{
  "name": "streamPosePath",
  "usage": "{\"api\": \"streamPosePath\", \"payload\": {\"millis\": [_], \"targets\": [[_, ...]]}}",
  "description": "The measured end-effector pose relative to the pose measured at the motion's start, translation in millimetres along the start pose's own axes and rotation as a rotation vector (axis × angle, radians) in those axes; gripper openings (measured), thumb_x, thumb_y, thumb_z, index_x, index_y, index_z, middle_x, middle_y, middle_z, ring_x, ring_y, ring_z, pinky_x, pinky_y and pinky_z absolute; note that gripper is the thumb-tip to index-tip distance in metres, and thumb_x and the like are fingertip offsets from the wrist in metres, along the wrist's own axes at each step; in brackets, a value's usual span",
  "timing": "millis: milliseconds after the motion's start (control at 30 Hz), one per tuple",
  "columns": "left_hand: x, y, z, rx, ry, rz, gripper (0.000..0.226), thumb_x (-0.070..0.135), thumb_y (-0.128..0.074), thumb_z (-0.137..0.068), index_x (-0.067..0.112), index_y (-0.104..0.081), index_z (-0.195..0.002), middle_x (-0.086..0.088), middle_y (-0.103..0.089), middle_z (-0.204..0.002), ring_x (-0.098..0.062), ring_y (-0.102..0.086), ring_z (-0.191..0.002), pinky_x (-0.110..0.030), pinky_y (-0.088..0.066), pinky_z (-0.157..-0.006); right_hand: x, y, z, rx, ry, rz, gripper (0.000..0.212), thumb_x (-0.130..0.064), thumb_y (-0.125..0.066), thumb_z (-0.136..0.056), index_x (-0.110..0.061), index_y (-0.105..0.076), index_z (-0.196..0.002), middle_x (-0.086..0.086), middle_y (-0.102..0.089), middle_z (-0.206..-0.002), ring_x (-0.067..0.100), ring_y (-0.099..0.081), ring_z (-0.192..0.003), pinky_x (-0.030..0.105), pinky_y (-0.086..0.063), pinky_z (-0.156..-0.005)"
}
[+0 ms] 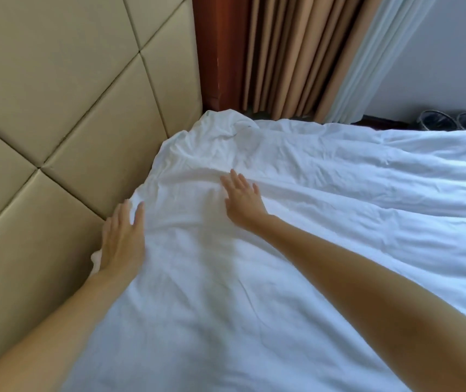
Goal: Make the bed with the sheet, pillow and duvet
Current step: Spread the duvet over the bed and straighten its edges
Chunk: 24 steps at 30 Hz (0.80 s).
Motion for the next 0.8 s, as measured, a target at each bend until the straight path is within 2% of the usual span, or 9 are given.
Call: {"api": "streamPosePath", "payload": {"millis": [67,167,233,300,400,500,633,733,800], "targets": [[21.6,2.8,25.8,0.051,-0.203,0.086,0.045,0.015,-0.044,-0.094,0.006,-0.04,-0.138,-0.026,-0.036,-0.143,-0.04,-0.032,-0.132,-0.057,-0.035,-0.102,-1.4,-9.3,30.1,-0.032,-0.014,0.019,0.064,-0.003,-0.035,-0.095,-0.02,-0.009,-0.151,0.006,0.006,-0.159,0.023,0.003,-0.147,0.046,-0.003,-0.118],[33.1,-25.0,73.7,-0.199,-0.347,-0.002,0.059,0.046,-0.004,-0.098,0.021,-0.019,-0.149,-0.008,-0.015,-0.157,-0.026,-0.014,-0.144,-0.048,-0.02,-0.113,-1.7,-25.9,78.9,-0.101,-0.054,0.029,0.061,-0.008,-0.033,-0.098,-0.022,-0.007,-0.151,0.006,0.009,-0.159,0.023,0.005,-0.147,0.047,-0.004,-0.117],[6.6,-43.5,94.2,-0.385,-0.169,-0.022,0.055,0.045,-0.004,-0.099,0.027,0.002,-0.15,0.0,0.008,-0.159,-0.021,0.002,-0.147,-0.042,-0.006,-0.119,0.3,-35.2,114.2,-0.157,-0.09,-0.006,0.055,-0.015,-0.03,-0.101,-0.022,-0.007,-0.151,0.006,0.008,-0.159,0.024,0.004,-0.147,0.047,-0.004,-0.117],[-18.2,-43.8,108.4,-0.486,0.072,-0.032,0.053,0.036,-0.012,-0.102,0.025,0.006,-0.151,-0.003,0.01,-0.159,-0.022,0.005,-0.147,-0.04,-0.005,-0.12,2.6,-45.2,150.6,-0.223,-0.115,-0.056,0.052,-0.02,-0.028,-0.102,-0.022,-0.009,-0.151,0.006,0.005,-0.159,0.024,0.001,-0.147,0.048,-0.007,-0.117],[-29.1,-22.2,128.0,-0.413,0.236,0.023,0.052,0.03,-0.015,-0.102,0.021,-0.001,-0.151,-0.006,0.008,-0.159,-0.025,0.003,-0.146,-0.045,-0.008,-0.117,7.5,-61.7,208.2,-0.281,-0.133,-0.132,0.051,-0.024,-0.027,-0.103,-0.023,-0.01,-0.151,0.004,0.003,-0.16,0.023,-0.002,-0.147,0.048,-0.009,-0.116],[-11.5,-6.1,157.2,-0.234,0.061,0.05,0.055,0.027,-0.024,-0.102,0.015,-0.003,-0.151,-0.014,0.006,-0.158,-0.031,0.0,-0.146,-0.046,-0.012,-0.117,24.6,-76.6,264.1,-0.227,-0.229,-0.171,0.052,-0.027,-0.025,-0.103,-0.025,-0.005,-0.151,0.003,0.008,-0.159,0.024,0.003,-0.147,0.049,-0.01,-0.116],[20.5,-28.1,227.7,-0.196,-0.363,-0.044,0.056,0.025,-0.047,-0.095,0.014,-0.028,-0.147,-0.017,-0.02,-0.155,-0.038,-0.024,-0.139,-0.057,-0.025,-0.107,51.8,-111.3,327.3,-0.292,-0.45,-0.247,0.055,-0.033,-0.024,-0.103,-0.03,0.004,-0.15,0.003,0.016,-0.158,0.031,0.003,-0.146,0.053,-0.02,-0.114],[-2.0,-56.0,261.0,-0.427,-0.14,-0.132,0.058,0.029,-0.027,-0.102,0.022,0.002,-0.151,-0.004,0.01,-0.159,-0.026,-0.001,-0.147,-0.048,-0.009,-0.116,29.5,-134.9,355.6,-0.508,-0.312,-0.353,0.048,-0.029,-0.026,-0.103,-0.023,-0.017,-0.15,0.012,-0.007,-0.158,0.035,-0.019,-0.143,0.04,-0.022,-0.113],[-14.8,-55.4,270.0,-0.55,0.09,-0.103,0.059,0.026,-0.025,-0.102,0.017,0.007,-0.15,-0.004,0.014,-0.158,-0.026,0.002,-0.147,-0.044,-0.01,-0.117,2.8,-140.9,370.6,-0.639,-0.203,-0.436,0.044,-0.027,-0.031,-0.103,-0.02,-0.032,-0.146,0.011,-0.026,-0.154,0.03,-0.03,-0.139,0.03,-0.024,-0.109]]}}
Point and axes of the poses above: each hand's wrist, its own z-axis away from the middle knuckle, its own y-axis out of the back of the hand, x = y × z, the point moved 7 cm from there along -z, towards the middle knuckle
